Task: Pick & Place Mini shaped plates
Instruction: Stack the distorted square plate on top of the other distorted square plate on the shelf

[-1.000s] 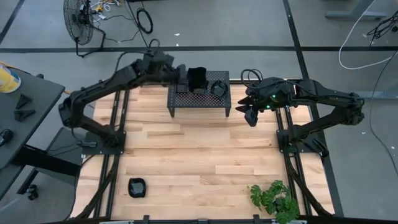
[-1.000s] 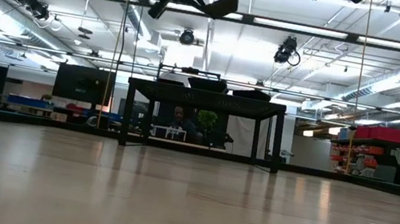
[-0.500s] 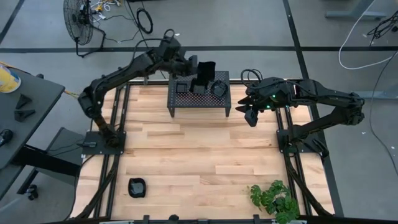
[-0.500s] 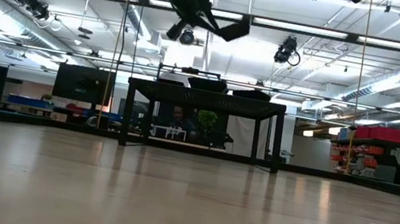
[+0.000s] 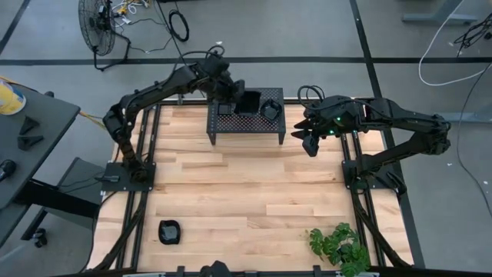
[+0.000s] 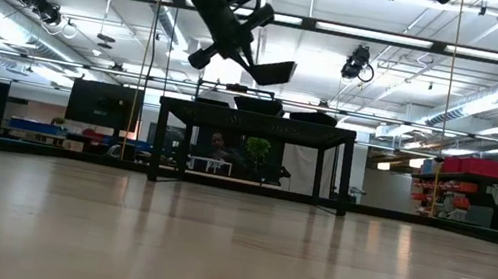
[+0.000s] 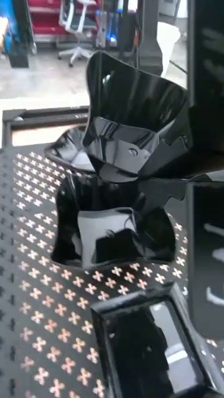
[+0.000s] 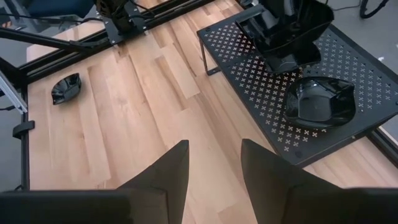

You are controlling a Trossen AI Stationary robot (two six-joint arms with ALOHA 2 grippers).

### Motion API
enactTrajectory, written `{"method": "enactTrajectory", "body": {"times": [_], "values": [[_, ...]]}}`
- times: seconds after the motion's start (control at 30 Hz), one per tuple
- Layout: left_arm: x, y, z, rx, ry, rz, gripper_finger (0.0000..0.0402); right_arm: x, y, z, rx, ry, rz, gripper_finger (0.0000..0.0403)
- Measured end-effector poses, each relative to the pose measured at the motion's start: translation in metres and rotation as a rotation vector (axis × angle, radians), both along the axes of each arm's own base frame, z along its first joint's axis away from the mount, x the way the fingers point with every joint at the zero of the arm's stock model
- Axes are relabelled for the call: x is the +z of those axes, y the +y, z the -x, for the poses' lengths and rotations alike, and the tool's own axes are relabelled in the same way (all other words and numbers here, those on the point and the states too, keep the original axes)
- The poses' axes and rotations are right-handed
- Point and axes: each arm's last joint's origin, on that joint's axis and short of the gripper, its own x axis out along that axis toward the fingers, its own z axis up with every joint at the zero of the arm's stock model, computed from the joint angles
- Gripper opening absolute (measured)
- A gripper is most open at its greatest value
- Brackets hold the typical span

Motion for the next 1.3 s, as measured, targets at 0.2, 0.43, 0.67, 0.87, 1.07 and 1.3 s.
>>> {"method": "enactTrajectory", "body": {"times": [0.2,0.43,0.67,0.87,1.07,1.3], "values": [[-0.001,0.002,0.002,0.016,0.026,-0.017,0.0005,0.0,-0.001,0.0,-0.02,0.001,0.018,0.0149],[-0.003,0.001,0.004,-0.019,0.066,-0.057,0.0006,0.0,-0.001,0.0,-0.019,0.0,0.018,0.0149],[-0.003,0.001,0.005,-0.011,0.083,-0.079,0.0008,0.0,-0.001,0.0,-0.019,0.0,0.018,0.0149],[-0.01,0.003,0.001,-0.017,0.087,-0.066,0.0009,0.0,-0.001,0.0,-0.019,0.0,0.018,0.0149],[-0.011,0.004,0.0,0.011,0.104,-0.09,0.0011,0.0,-0.001,0.0,-0.019,-0.001,0.017,0.0149],[-0.011,0.003,-0.001,0.007,0.104,-0.091,0.0011,0.0,-0.001,0.0,-0.019,0.0,0.017,0.0149]]}}
